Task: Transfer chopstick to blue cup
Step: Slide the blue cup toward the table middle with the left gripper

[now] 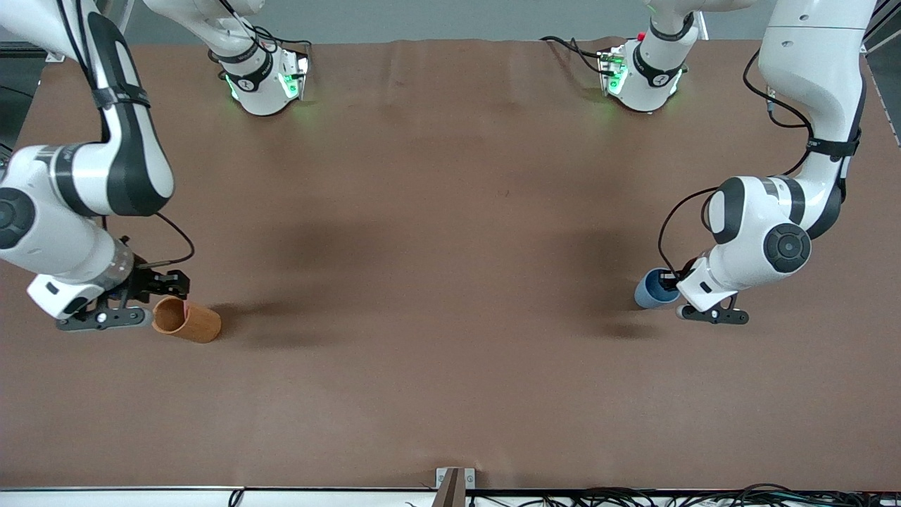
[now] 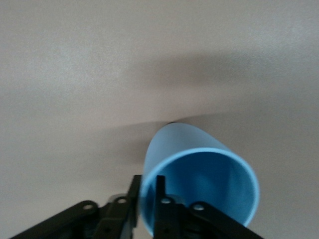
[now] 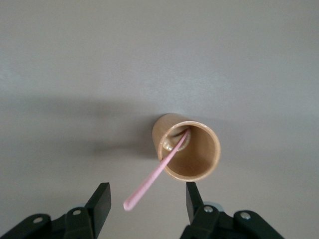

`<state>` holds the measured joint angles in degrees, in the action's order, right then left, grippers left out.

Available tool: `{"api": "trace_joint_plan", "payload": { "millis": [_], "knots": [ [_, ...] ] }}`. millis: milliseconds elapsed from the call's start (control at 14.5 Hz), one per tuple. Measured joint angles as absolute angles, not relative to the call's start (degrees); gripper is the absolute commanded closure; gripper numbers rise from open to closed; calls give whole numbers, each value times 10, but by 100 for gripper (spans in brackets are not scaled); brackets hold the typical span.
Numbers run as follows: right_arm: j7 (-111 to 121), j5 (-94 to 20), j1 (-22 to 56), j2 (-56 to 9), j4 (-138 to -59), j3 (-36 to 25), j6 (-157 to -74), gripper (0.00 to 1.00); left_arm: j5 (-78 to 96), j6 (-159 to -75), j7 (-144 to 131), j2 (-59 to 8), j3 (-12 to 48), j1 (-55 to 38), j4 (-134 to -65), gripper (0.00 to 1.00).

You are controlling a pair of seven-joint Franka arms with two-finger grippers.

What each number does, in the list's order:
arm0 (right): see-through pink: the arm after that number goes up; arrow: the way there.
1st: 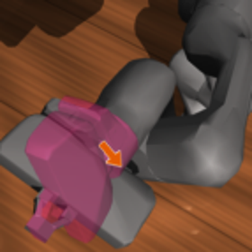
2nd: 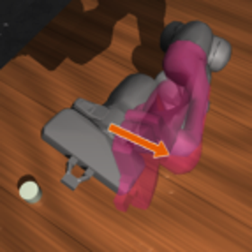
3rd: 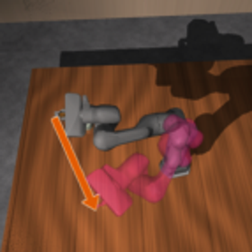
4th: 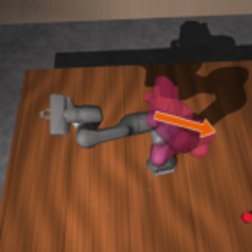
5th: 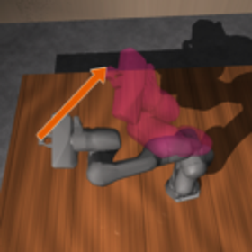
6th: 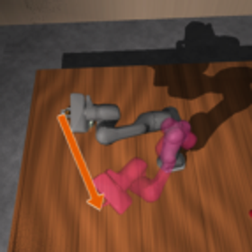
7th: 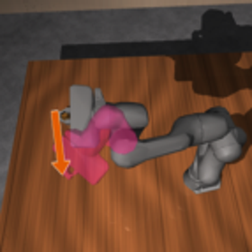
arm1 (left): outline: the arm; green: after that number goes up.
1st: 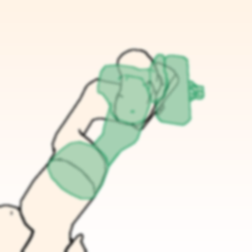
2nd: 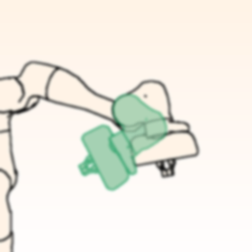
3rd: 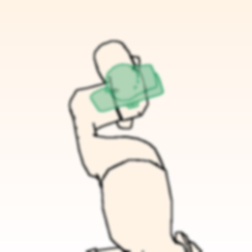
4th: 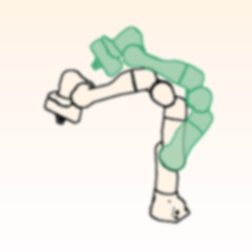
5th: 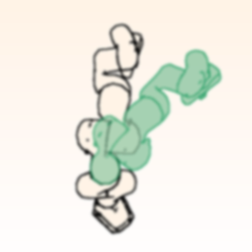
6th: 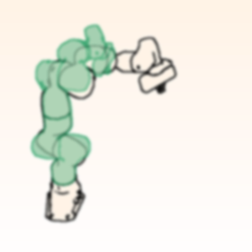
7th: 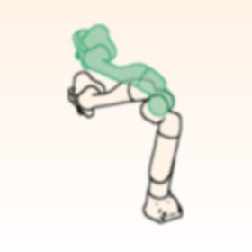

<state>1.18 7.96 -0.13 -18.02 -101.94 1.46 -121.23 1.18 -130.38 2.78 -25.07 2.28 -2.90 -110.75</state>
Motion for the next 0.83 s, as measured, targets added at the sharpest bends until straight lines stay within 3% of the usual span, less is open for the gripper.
{"api": "trace_joint_plan", "payload": {
  "millis": [277, 484, 830],
  "knots": [
    [-2, 119, 6, -179, -1047, 23, -1236, 48, 12, -1284, -25, -238, 41, -46, -1066, 100],
    [-3, 131, 6, -173, -1052, 25, -1247, 51, 2, -1218, -188, -231, 102, -76, -999, 100],
    [-3, 150, 6, -145, -1120, 25, -1313, 56, -55, -1205, -459, -270, 185, -143, -948, 99]
  ]
}}
